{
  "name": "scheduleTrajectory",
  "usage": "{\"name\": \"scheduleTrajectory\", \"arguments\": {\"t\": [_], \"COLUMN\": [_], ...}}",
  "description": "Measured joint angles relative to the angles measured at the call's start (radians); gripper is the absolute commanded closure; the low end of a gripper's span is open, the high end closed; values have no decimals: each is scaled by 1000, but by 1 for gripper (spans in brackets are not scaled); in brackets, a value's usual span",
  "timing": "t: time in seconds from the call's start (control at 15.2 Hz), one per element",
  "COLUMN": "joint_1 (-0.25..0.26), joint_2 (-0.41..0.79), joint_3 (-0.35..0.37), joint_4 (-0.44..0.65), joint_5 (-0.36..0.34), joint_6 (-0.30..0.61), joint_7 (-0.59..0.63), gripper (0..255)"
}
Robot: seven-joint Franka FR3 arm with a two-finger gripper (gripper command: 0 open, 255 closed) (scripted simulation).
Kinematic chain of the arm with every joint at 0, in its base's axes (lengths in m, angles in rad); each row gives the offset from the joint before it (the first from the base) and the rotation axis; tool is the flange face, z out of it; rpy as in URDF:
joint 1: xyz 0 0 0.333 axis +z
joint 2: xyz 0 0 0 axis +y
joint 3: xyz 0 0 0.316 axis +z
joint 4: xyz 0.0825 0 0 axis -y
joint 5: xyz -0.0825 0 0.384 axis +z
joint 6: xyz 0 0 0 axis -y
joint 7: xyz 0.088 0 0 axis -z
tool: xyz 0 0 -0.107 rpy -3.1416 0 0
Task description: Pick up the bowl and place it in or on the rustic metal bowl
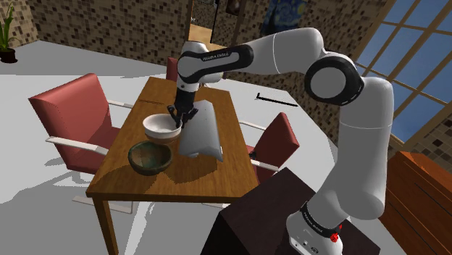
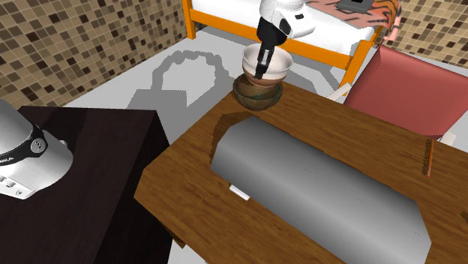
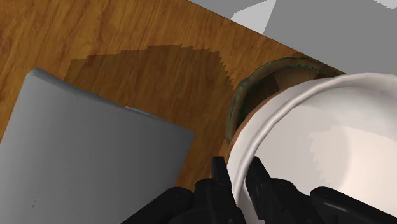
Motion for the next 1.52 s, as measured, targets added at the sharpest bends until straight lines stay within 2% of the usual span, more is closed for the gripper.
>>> {"name": "scheduleTrajectory", "arguments": {"t": [0.2, 0.33, 1.19, 1.52], "joint_1": [45, 57, 60, 61], "joint_2": [9, 26, 120, 136], "joint_3": [18, 23, 28, 29], "joint_4": [14, 25, -6, -10], "joint_5": [-2, -2, 8, 10], "joint_6": [7, 15, 139, 158], "joint_7": [62, 78, 58, 55], "gripper": [255, 255, 255, 255]}}
